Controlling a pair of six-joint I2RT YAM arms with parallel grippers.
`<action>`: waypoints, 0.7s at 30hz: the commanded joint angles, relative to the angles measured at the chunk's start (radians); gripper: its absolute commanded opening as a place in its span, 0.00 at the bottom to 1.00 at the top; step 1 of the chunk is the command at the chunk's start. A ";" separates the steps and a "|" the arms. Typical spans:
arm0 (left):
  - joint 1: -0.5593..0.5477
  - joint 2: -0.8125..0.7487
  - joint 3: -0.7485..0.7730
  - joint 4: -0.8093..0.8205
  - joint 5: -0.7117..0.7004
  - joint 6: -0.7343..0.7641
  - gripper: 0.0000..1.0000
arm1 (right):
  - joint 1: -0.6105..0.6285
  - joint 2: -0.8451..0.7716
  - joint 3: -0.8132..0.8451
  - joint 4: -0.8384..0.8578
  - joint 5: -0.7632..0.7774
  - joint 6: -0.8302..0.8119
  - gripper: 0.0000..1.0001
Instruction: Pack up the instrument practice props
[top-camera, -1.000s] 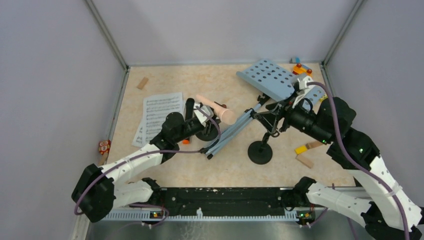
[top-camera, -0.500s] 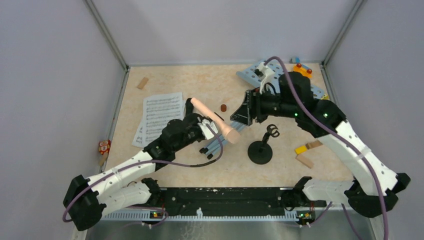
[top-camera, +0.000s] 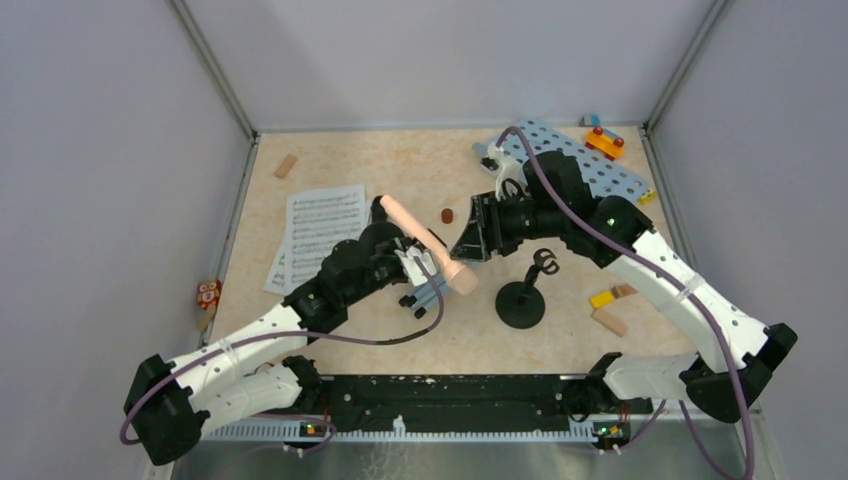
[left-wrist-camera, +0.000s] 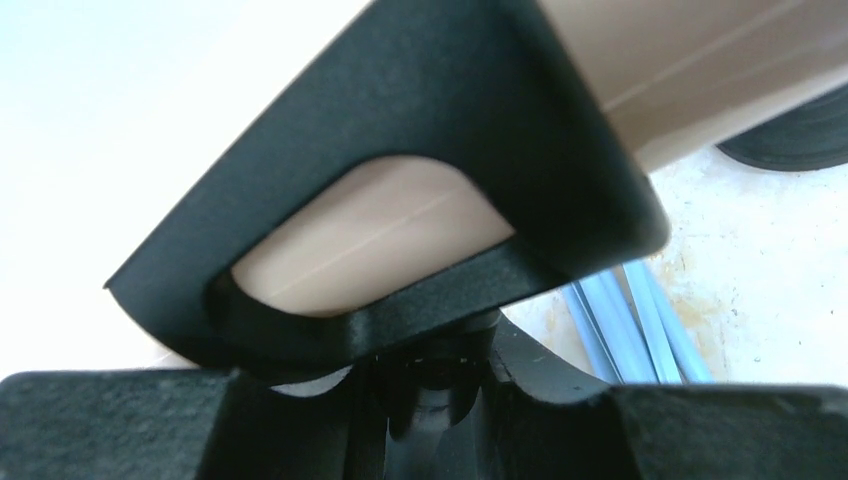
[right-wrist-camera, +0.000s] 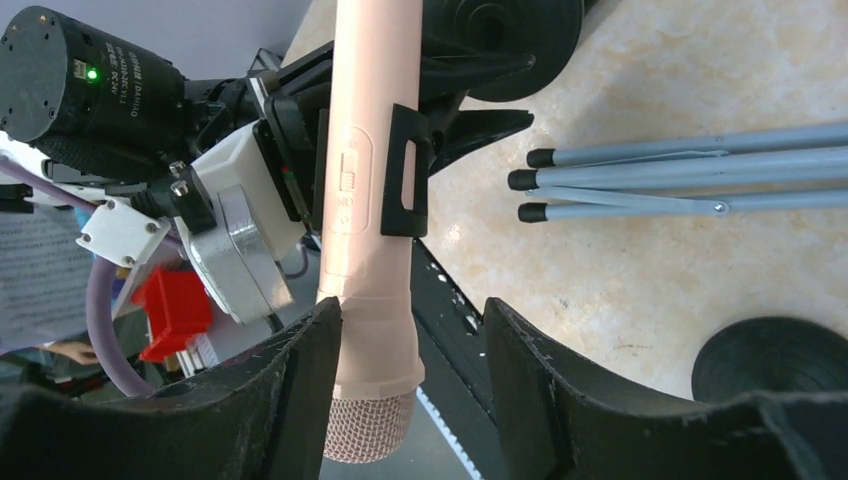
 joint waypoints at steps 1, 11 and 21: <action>-0.007 -0.036 0.014 0.087 -0.012 0.058 0.00 | 0.017 0.009 -0.013 0.051 -0.050 0.013 0.53; -0.025 -0.014 0.021 0.064 -0.012 0.083 0.00 | 0.048 0.041 -0.060 0.087 -0.064 0.017 0.49; -0.035 -0.014 0.019 0.063 -0.035 0.083 0.00 | 0.072 0.092 -0.093 0.095 -0.050 0.005 0.45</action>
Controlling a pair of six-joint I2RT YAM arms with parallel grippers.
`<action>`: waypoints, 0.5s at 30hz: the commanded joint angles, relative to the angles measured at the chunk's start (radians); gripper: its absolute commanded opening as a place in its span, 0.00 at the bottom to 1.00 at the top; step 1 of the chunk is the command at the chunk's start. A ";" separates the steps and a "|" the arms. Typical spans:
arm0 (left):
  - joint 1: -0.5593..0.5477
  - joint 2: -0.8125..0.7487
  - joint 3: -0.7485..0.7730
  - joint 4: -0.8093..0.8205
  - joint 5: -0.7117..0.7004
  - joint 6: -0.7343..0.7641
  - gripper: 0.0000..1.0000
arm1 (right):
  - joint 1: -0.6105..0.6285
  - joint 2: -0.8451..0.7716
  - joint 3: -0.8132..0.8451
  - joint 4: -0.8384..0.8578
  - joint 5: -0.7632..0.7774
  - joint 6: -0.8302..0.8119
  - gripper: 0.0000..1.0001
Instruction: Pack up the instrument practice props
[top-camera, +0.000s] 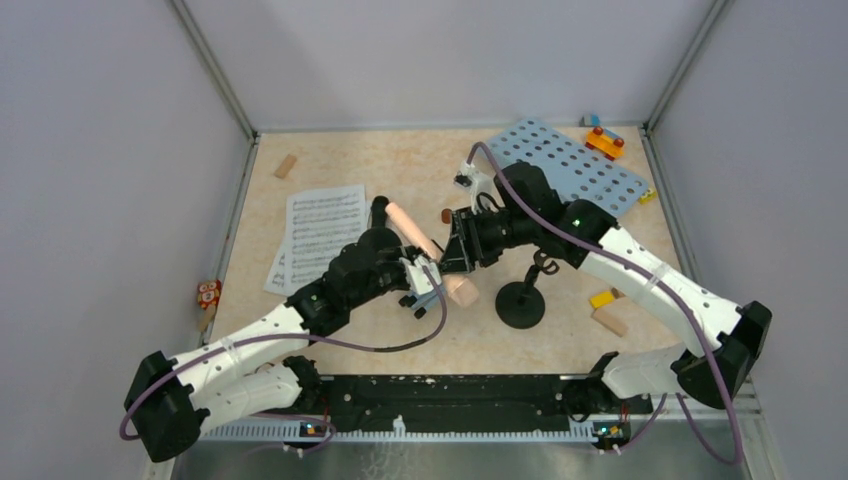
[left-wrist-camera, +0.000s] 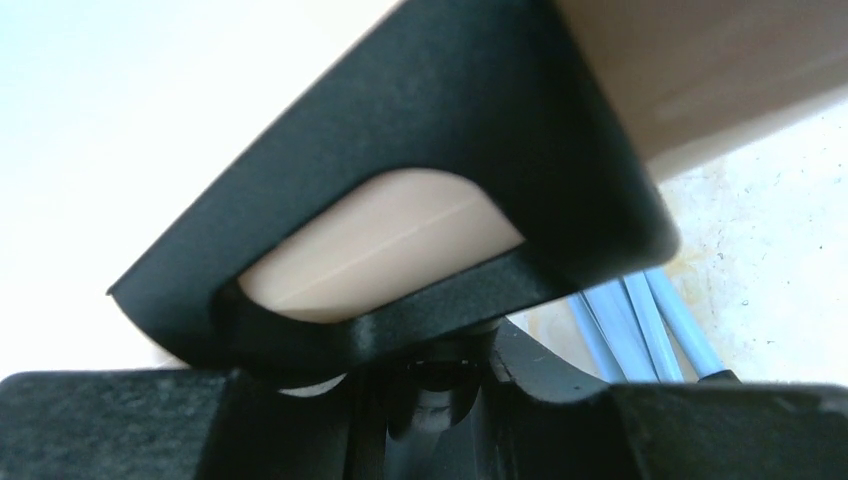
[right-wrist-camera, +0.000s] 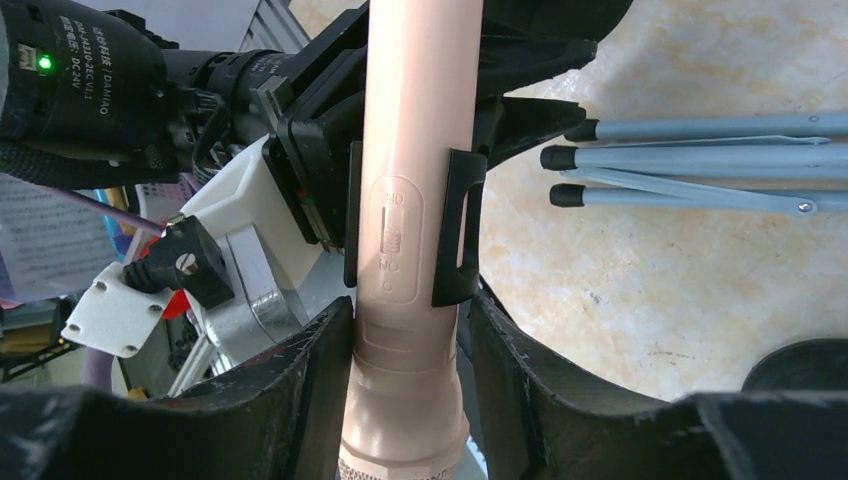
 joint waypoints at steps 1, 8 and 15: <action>-0.010 -0.021 0.021 0.154 -0.016 0.018 0.00 | 0.018 0.024 -0.027 0.021 0.014 -0.008 0.45; -0.011 -0.020 0.022 0.156 -0.029 0.015 0.00 | 0.035 0.057 -0.052 0.034 0.002 -0.011 0.45; -0.012 -0.022 0.020 0.156 -0.056 0.015 0.00 | 0.050 0.084 -0.051 0.024 -0.026 -0.051 0.15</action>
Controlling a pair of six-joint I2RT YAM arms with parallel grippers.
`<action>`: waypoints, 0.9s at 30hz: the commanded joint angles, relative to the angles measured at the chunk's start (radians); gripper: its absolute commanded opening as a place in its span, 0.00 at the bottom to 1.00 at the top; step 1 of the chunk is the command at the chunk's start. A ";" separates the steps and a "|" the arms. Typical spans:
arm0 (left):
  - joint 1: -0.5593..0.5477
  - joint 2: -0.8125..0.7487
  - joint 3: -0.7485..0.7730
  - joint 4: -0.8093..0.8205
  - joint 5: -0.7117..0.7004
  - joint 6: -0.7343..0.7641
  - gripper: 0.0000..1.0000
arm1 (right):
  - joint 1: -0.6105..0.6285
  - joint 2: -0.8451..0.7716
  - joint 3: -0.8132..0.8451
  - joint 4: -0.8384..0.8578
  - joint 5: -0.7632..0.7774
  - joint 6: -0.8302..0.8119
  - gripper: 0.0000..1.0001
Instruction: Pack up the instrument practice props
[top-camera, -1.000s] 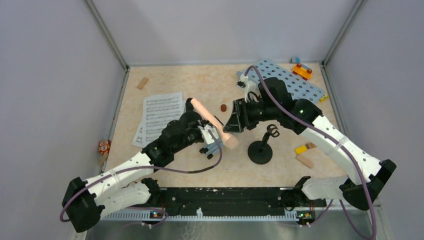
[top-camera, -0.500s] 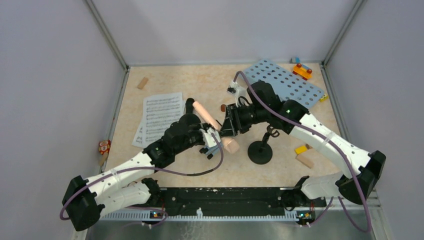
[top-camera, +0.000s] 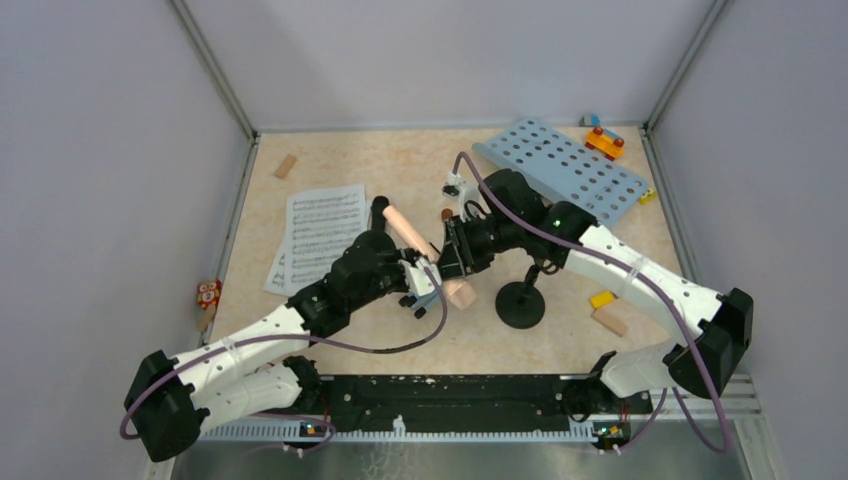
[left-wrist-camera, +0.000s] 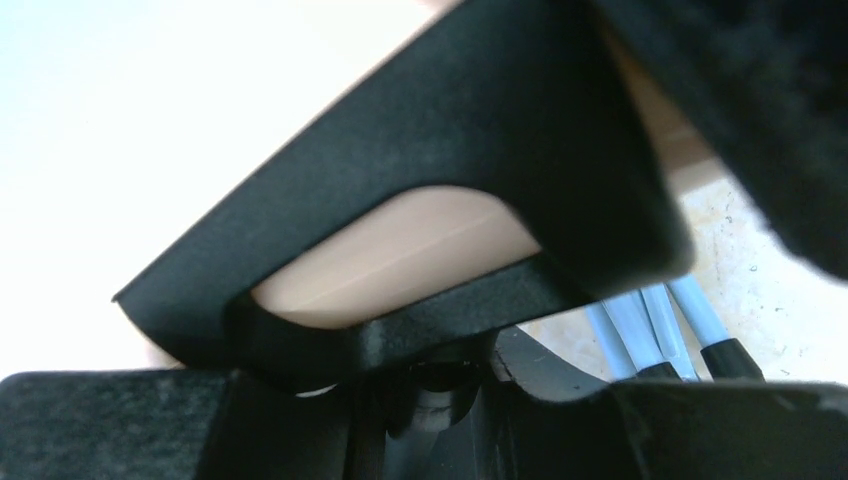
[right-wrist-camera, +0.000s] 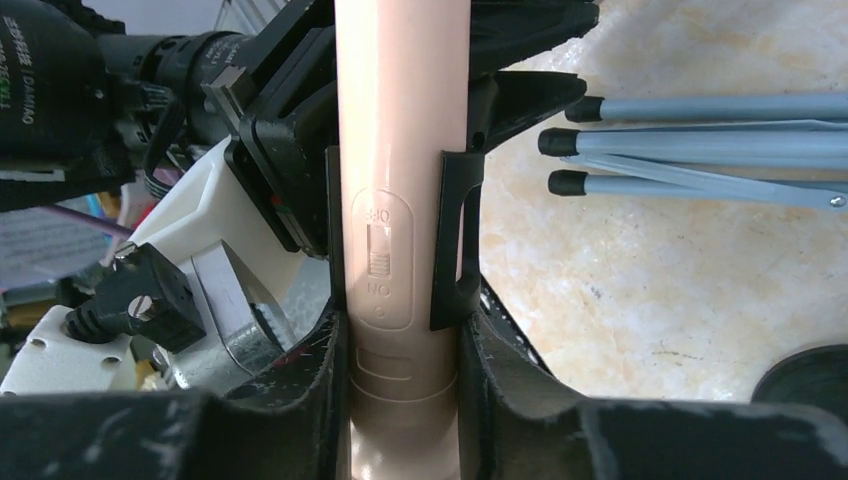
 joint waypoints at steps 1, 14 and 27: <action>-0.007 -0.024 0.034 0.187 -0.017 0.006 0.00 | 0.026 0.023 -0.009 -0.015 -0.013 -0.062 0.09; 0.071 -0.024 0.012 0.263 -0.184 -0.043 0.00 | 0.034 -0.168 -0.094 -0.042 0.003 -0.346 0.00; 0.325 0.049 0.045 0.359 -0.079 -0.104 0.00 | 0.035 -0.329 -0.129 -0.172 0.013 -0.388 0.00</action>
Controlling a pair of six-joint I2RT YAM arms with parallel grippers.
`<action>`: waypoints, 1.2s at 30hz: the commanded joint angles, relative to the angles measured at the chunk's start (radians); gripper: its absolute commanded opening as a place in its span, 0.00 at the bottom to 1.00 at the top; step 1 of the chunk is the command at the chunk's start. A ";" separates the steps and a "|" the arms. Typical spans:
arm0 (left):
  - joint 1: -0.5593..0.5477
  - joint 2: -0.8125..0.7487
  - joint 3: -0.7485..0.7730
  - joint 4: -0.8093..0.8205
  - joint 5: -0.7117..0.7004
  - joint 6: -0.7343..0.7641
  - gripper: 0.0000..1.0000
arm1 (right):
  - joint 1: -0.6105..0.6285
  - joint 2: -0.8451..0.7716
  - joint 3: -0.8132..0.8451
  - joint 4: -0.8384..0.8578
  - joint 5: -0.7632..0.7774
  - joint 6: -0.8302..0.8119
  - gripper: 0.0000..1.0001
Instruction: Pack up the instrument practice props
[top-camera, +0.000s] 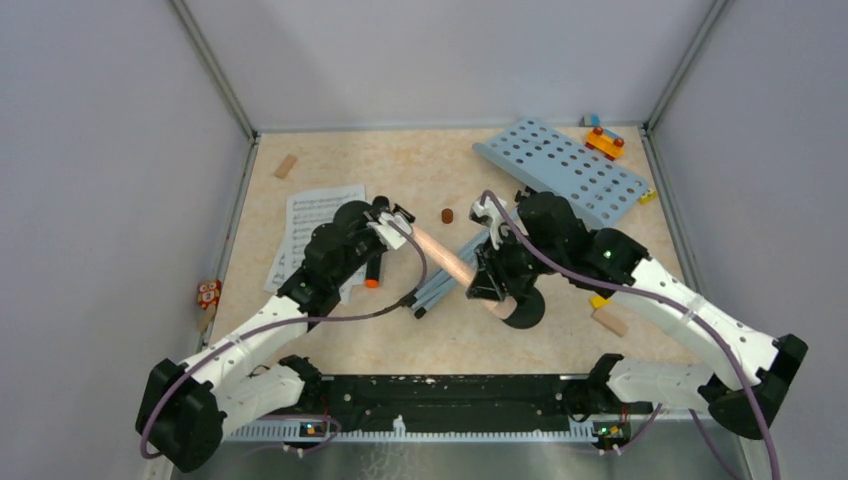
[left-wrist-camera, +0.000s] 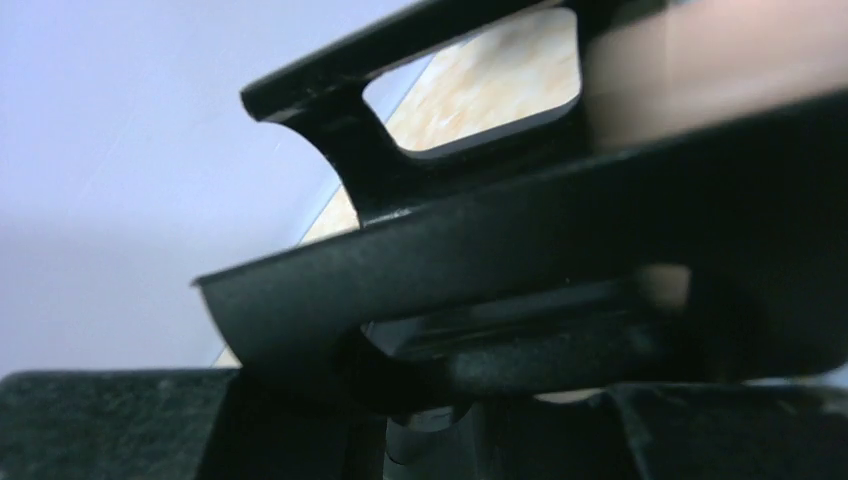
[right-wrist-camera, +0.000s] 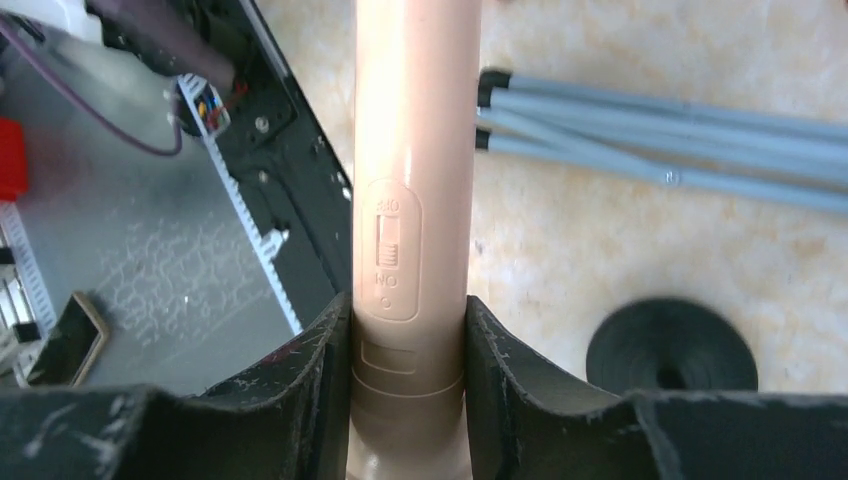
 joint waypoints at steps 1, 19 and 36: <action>0.094 0.026 0.057 0.130 -0.131 -0.017 0.00 | 0.021 -0.119 -0.006 -0.149 -0.093 -0.042 0.00; 0.172 -0.168 0.213 -0.221 -0.440 -0.571 0.00 | 0.022 -0.127 -0.122 0.228 -0.045 0.018 0.00; 0.170 -0.635 0.122 -0.654 -0.493 -0.811 0.00 | 0.013 0.331 0.111 0.129 -0.102 -1.596 0.00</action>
